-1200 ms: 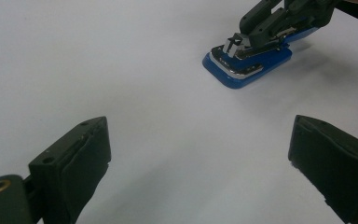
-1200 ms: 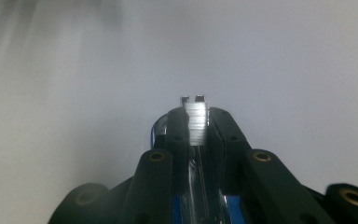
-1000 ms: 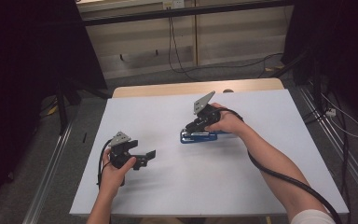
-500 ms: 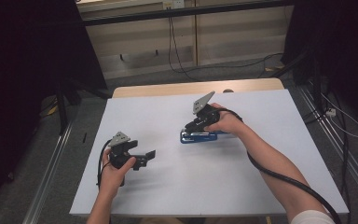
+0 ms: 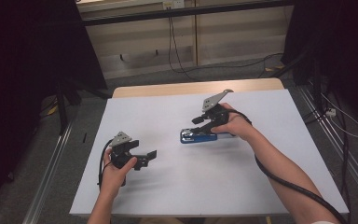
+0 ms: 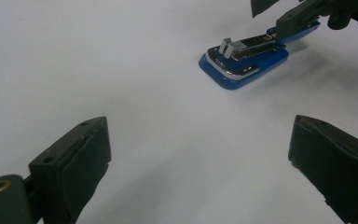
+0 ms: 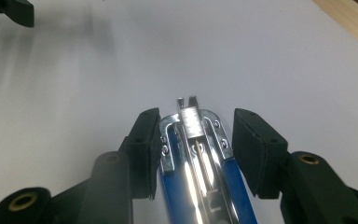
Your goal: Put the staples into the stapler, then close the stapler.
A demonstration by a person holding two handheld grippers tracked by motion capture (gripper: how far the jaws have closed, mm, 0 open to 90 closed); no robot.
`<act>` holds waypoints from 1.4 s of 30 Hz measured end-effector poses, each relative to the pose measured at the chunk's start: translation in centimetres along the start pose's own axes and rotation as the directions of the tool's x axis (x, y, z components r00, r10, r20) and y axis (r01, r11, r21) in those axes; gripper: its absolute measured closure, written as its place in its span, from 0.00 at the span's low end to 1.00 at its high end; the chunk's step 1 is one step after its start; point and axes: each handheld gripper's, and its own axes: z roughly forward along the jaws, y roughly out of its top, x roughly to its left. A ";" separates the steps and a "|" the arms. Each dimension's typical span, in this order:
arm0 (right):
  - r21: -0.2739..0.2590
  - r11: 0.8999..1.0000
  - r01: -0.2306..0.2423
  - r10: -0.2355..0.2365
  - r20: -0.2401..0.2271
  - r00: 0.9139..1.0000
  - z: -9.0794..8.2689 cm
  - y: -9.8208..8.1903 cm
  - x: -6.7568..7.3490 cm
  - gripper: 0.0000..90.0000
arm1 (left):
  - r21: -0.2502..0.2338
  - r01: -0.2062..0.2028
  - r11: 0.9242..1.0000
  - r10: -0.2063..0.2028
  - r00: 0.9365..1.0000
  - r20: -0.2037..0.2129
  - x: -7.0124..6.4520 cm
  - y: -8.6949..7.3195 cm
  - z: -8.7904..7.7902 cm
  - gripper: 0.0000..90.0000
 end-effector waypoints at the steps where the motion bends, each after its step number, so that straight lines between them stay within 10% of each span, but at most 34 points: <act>1: -0.004 1.000 -0.012 0.012 0.019 1.000 -0.4 -0.1 0.1 0.52 | 0.001 -0.003 1.000 0.003 1.000 0.000 -0.1 0.0 0.1 0.07; 20: -0.045 0.990 -0.134 0.141 0.252 0.958 -5.0 -4.2 3.5 0.23 | -0.010 -0.023 1.000 0.023 0.999 0.032 -1.2 0.4 1.1 0.07; 42: -0.141 0.967 -0.211 0.253 0.497 0.830 -11.4 -9.0 6.2 0.20 | -0.009 -0.040 0.999 0.041 0.998 0.056 -2.4 1.4 3.1 0.07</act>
